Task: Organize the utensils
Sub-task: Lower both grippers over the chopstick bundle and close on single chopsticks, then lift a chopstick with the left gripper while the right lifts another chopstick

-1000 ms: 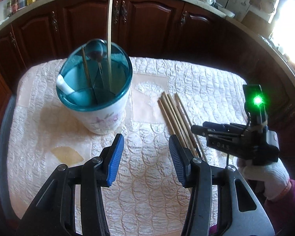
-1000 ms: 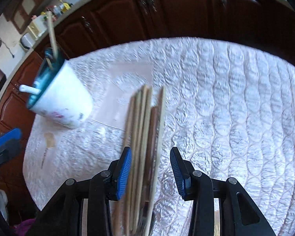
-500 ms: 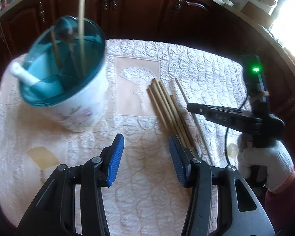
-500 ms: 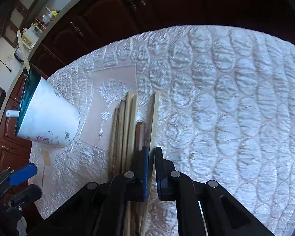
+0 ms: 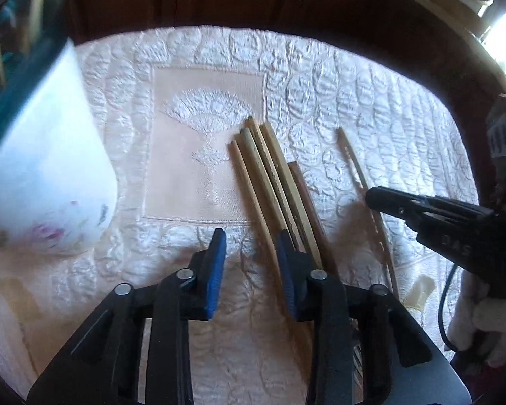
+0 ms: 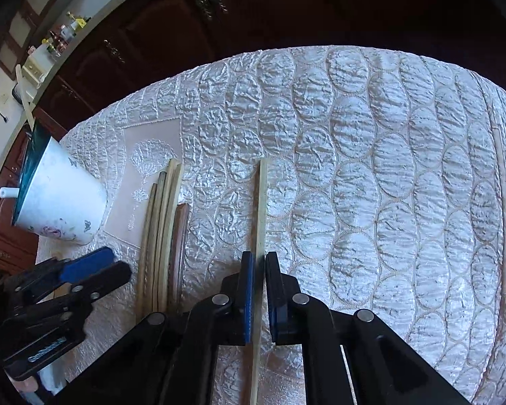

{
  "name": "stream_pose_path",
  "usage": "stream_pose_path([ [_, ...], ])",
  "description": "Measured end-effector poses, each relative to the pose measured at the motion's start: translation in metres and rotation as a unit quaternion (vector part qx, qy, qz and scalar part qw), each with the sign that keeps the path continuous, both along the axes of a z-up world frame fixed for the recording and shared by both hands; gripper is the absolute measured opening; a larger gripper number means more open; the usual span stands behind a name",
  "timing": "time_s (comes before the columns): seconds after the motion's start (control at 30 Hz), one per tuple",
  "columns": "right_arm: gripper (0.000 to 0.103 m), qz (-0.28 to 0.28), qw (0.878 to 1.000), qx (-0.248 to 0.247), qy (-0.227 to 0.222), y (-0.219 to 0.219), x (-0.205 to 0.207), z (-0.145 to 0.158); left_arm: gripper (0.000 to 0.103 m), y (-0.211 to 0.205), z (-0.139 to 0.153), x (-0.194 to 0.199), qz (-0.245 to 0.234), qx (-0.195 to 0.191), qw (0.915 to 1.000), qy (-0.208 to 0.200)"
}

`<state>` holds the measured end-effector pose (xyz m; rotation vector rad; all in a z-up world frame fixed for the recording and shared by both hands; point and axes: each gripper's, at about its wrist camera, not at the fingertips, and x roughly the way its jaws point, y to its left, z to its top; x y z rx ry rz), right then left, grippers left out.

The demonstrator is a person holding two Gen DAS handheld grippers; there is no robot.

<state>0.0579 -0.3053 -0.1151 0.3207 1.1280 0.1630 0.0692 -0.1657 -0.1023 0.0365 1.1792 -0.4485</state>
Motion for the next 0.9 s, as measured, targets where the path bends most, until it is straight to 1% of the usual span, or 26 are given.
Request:
stream_pose_path([
  [0.1, 0.009, 0.007, 1.000, 0.000, 0.004, -0.005, 0.003, 0.001, 0.026, -0.002, -0.009, 0.004, 0.003, -0.010, 0.9997, 0.020],
  [0.17, 0.009, 0.008, 1.000, 0.001, 0.006, -0.003, 0.007, 0.000, 0.023, -0.001, -0.011, 0.006, 0.006, -0.016, 0.9996, 0.022],
  [0.23, 0.009, 0.009, 1.000, 0.002, 0.006, -0.004, 0.007, -0.002, 0.009, -0.001, -0.010, 0.007, 0.002, -0.020, 0.9995, 0.024],
  [0.3, 0.009, 0.011, 1.000, 0.009, 0.006, -0.002, 0.004, -0.004, 0.009, 0.002, -0.007, 0.002, -0.001, -0.018, 0.9995, 0.026],
  [0.33, 0.007, 0.012, 1.000, 0.013, 0.007, -0.001, 0.002, -0.005, 0.009, 0.005, -0.006, 0.000, -0.004, -0.019, 0.9994, 0.028],
  [0.47, 0.007, 0.027, 1.000, 0.010, 0.012, 0.002, -0.012, -0.003, 0.007, 0.023, -0.004, -0.015, -0.018, -0.023, 0.9986, 0.043],
  [0.53, 0.007, 0.037, 0.999, 0.002, 0.018, 0.003, -0.024, -0.003, 0.007, 0.030, -0.004, -0.024, -0.026, -0.019, 0.9984, 0.047],
  [0.63, 0.007, 0.055, 0.998, 0.001, 0.029, 0.003, -0.037, -0.006, 0.007, 0.038, -0.003, -0.034, -0.037, -0.012, 0.9980, 0.051],
  [0.7, 0.008, 0.056, 0.998, -0.014, 0.026, 0.006, -0.038, -0.004, 0.007, 0.039, 0.000, -0.032, -0.036, -0.004, 0.9985, 0.040],
  [0.77, 0.023, 0.052, 0.998, -0.026, 0.018, 0.007, -0.035, -0.002, 0.009, 0.037, 0.005, -0.027, -0.035, -0.002, 0.9991, 0.026],
  [0.8, 0.030, 0.048, 0.998, -0.027, 0.014, 0.007, -0.032, 0.001, 0.013, 0.036, 0.005, -0.024, -0.032, 0.001, 0.9992, 0.024],
  [0.83, 0.030, 0.047, 0.999, -0.025, 0.011, 0.008, -0.029, 0.003, 0.020, 0.036, 0.006, -0.021, -0.029, 0.002, 0.9993, 0.023],
  [0.9, 0.030, 0.045, 0.999, -0.026, 0.009, 0.009, -0.019, 0.005, 0.025, 0.034, 0.006, -0.014, -0.021, 0.003, 0.9996, 0.016],
])
